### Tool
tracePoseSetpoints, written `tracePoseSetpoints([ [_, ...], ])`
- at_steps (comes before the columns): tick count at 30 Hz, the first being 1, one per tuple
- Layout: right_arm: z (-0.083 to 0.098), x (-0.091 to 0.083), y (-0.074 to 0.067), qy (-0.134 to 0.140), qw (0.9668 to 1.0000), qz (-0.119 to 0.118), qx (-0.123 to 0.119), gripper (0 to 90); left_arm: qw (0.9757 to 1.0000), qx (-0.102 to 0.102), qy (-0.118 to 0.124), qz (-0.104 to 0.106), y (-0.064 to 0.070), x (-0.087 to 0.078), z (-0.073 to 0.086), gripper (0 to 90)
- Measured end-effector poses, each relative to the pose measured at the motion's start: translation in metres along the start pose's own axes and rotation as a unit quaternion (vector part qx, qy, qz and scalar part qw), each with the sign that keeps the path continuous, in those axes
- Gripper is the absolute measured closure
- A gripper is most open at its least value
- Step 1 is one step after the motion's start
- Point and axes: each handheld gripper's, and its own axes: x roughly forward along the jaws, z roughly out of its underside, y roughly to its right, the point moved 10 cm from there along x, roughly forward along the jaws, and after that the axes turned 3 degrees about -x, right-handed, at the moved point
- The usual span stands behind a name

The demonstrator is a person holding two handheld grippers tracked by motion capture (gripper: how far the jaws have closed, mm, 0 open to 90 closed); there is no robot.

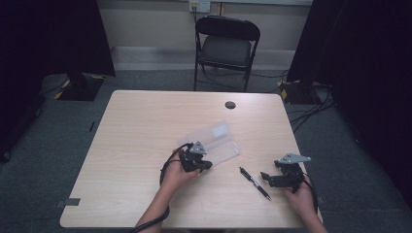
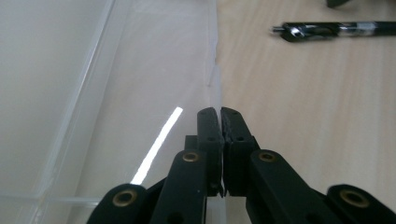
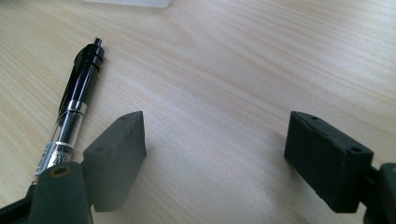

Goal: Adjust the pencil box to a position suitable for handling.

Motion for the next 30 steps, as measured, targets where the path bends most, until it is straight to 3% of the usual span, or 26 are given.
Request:
tracePoseSetpoints([
  [7,0.000,0.000,0.000,0.000,1.0000,0.000,0.001,19.4,0.9999,0.010,-0.005,0.012,0.009,-0.005,0.006,87.8],
  [12,0.000,0.000,0.000,0.000,1.0000,0.001,0.001,19.4,0.9999,0.005,-0.006,0.013,0.010,-0.004,0.004,86.6],
  [13,0.000,0.000,0.000,0.000,1.0000,0.001,0.001,19.4,0.9999,0.004,0.006,0.011,0.009,-0.005,0.002,77.5],
  [17,0.000,0.000,0.000,0.000,1.0000,0.001,0.001,19.4,0.9999,0.012,0.008,0.004,0.010,-0.011,0.002,70.1],
  [23,0.000,0.000,0.000,0.000,1.0000,0.001,0.001,19.4,0.9995,0.005,0.025,-0.020,0.007,-0.035,0.005,54.1],
  [25,0.000,0.000,0.000,0.000,1.0000,0.001,0.001,19.4,0.9992,0.001,0.025,-0.031,0.007,-0.045,0.012,52.1],
  [30,0.000,0.000,0.000,0.000,1.0000,0.001,0.001,19.4,0.9989,-0.006,0.019,-0.043,0.009,-0.053,0.030,46.0],
])
